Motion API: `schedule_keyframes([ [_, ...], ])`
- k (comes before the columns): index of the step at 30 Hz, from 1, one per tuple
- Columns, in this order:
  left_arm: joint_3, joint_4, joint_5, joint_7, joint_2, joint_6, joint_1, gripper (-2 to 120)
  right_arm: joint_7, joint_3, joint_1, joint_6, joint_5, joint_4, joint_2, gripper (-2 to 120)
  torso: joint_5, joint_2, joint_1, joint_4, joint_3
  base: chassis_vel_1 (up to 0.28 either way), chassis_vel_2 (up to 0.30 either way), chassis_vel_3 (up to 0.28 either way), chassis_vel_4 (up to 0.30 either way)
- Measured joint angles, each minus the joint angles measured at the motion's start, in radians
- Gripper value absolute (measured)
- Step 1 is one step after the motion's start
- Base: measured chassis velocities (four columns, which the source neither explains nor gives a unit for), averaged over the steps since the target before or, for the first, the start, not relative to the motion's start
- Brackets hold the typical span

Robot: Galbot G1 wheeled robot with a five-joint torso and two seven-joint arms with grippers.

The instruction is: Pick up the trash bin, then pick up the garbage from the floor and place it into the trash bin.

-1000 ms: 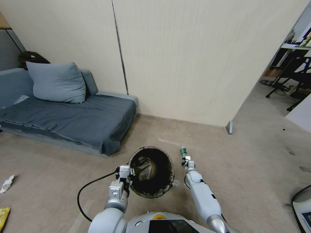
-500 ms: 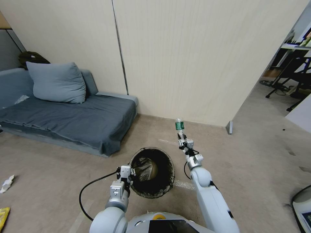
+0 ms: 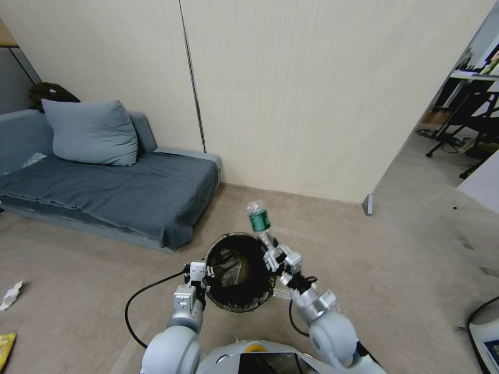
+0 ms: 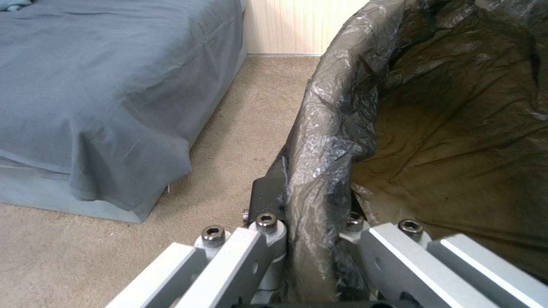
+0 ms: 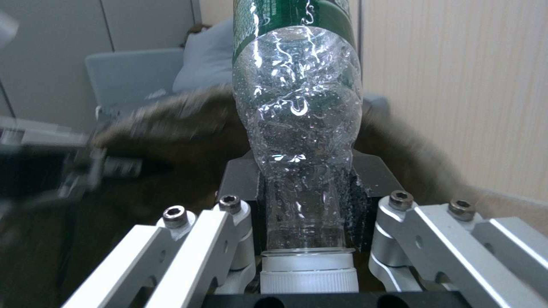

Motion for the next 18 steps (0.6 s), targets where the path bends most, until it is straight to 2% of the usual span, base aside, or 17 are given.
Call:
schedule_keyframes([
  [18, 0.023, -0.026, 0.005, 0.004, -0.013, 0.006, 0.003, 3, -0.004, -0.030, 0.044, 0.024, -0.050, -0.177, 0.041, 24, -0.0010, 0.000, 0.000, 0.0000, 0.000, 0.000, 0.000, 0.000, 0.000],
])
